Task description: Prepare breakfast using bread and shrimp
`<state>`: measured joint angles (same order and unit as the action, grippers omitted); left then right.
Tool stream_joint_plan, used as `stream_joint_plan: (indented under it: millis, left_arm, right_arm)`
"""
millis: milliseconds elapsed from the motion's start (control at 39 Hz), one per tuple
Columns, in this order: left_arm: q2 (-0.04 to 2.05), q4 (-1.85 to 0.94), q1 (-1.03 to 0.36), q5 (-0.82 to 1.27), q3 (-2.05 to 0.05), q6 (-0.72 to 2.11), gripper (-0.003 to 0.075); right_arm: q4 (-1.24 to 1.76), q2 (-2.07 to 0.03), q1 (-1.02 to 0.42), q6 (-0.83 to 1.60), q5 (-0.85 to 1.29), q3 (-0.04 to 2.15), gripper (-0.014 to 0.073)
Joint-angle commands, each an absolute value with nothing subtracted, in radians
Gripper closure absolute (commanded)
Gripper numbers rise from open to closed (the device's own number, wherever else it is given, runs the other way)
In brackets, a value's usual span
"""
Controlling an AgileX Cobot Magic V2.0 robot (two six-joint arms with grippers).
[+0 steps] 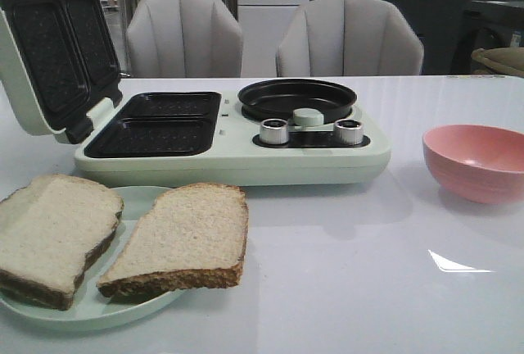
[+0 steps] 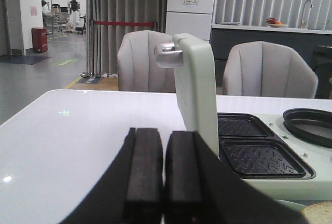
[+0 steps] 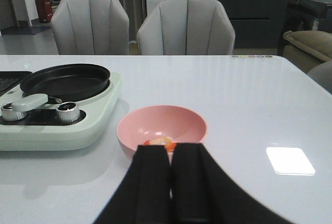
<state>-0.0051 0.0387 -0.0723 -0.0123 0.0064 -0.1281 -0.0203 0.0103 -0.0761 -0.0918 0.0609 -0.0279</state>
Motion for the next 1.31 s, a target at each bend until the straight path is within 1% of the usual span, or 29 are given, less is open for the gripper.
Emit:
stream_joint_plan:
  millis: [0, 846, 1051, 1179, 1281]
  left_arm:
    - [-0.020, 0.035, -0.071, -0.092, 0.027, -0.131, 0.0606]
    - [-0.020, 0.035, -0.071, -0.097, 0.027, -0.131, 0.0606]
    - [-0.020, 0.040, -0.071, -0.285, 0.012, -0.129, 0.0606]
    - [-0.011, 0.038, -0.071, -0.195, -0.083, -0.129, 0.0606]
    - [0.039, 0.038, -0.071, -0.031, -0.210, -0.129, 0.0606]
  right_arm:
    - [-0.028, 0.032, -0.069, -0.090, -0.026, -0.009, 0.0440]
    - [-0.028, 0.032, -0.069, -0.090, -0.025, -0.009, 0.0440]
    - [-0.028, 0.032, -0.069, -0.090, -0.025, -0.009, 0.0440]
    - [-0.028, 0.032, -0.069, -0.090, -0.025, -0.009, 0.0440]
    - [-0.028, 0.032, -0.069, -0.090, -0.025, -0.009, 0.0440]
